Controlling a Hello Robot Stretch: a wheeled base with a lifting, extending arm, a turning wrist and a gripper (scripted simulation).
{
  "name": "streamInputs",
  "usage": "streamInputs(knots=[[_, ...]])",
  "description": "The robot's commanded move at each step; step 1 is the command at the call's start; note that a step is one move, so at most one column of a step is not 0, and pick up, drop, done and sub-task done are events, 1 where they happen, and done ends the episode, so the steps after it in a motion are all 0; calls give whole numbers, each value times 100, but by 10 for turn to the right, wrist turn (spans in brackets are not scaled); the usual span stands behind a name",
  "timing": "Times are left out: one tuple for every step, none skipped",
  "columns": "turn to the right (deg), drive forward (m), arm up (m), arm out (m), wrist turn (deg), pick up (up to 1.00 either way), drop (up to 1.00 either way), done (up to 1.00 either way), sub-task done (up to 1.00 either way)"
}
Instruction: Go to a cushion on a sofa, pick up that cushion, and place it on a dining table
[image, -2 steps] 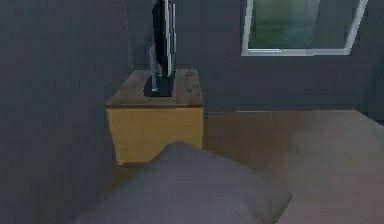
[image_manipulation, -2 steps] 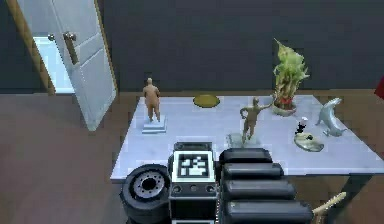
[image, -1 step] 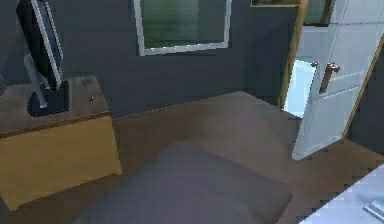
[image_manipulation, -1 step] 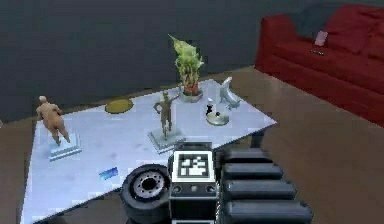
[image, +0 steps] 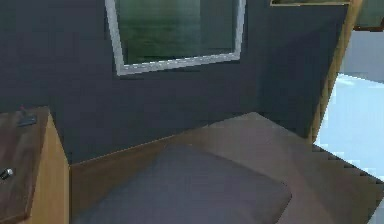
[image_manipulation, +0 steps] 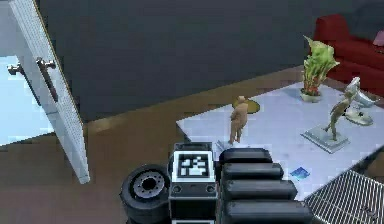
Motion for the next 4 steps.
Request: streamInputs(knots=[[300, 0, 0, 0, 0, 0, 0, 0, 0], [0, 100, 0, 0, 0, 0, 0, 0, 0], [60, 0, 0, 0, 0, 0, 0, 0, 0], [0, 35, 0, 0, 0, 0, 0, 0, 0]])
